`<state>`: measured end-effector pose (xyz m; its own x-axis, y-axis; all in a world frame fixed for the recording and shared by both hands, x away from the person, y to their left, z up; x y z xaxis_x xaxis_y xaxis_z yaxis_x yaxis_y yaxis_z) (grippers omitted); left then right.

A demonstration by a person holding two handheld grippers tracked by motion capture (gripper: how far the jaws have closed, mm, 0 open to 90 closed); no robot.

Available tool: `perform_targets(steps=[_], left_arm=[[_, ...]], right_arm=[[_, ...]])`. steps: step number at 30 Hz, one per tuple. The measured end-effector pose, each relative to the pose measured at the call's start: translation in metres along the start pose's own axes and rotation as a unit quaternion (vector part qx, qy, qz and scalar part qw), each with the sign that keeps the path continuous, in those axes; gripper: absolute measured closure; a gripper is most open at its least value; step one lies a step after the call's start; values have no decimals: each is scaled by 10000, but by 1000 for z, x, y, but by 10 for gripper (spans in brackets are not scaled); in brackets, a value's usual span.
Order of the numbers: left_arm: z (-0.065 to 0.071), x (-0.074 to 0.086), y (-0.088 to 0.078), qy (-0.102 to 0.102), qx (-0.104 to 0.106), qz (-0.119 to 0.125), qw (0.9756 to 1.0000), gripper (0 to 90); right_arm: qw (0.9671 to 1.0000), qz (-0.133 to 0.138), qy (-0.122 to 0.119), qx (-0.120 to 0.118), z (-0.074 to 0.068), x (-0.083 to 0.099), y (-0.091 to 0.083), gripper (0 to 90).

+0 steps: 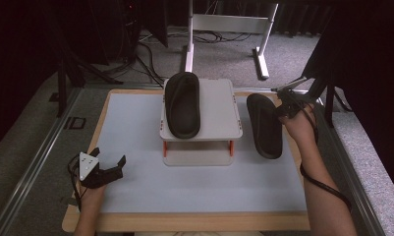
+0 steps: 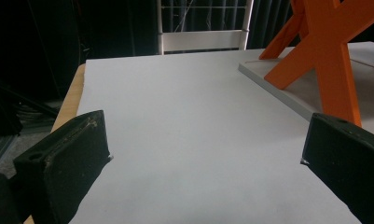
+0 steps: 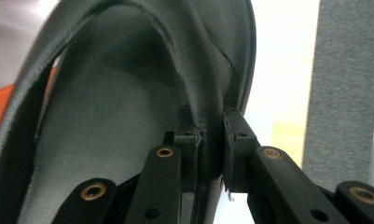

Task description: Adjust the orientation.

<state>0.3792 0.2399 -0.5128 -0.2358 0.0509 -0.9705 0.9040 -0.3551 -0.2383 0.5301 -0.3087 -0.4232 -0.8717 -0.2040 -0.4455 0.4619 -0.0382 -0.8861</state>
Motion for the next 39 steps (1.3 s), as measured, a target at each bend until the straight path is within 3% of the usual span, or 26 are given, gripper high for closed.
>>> perform_targets(steps=[10,15,22,33,34,39], left_arm=[[0,0,0,-15,3,-6,10000,2],[0,0,0,-19,10,-5,10000,2],[0,0,0,-29,24,7,10000,2],[0,0,0,-13,37,4,10000,2],[0,0,0,-13,40,20,10000,2],[1,0,0,0,53,16,10000,2]], right_arm=[[9994,293,-99,120,-4,-33,-47,788],[9990,420,-153,101,-14,-48,-65,788],[9980,558,-281,22,-38,-67,-82,787],[9974,580,-417,-89,-76,-82,-88,787],[9970,585,-480,-143,-87,-85,-89,787],[9962,589,-577,-267,-109,-89,-91,787]])
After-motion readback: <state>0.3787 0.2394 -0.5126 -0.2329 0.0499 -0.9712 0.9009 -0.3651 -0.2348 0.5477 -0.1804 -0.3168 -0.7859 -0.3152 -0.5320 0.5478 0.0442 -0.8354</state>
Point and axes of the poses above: each handheld gripper's, and its own axes: y roughly forward along the jaws, x roughly out of its underside, z roughly to its right, the point moved 10 cm from there along y, roughly forward along the jaws, and after that the axes turned 6 degrees about x, right-handed, at the moved point
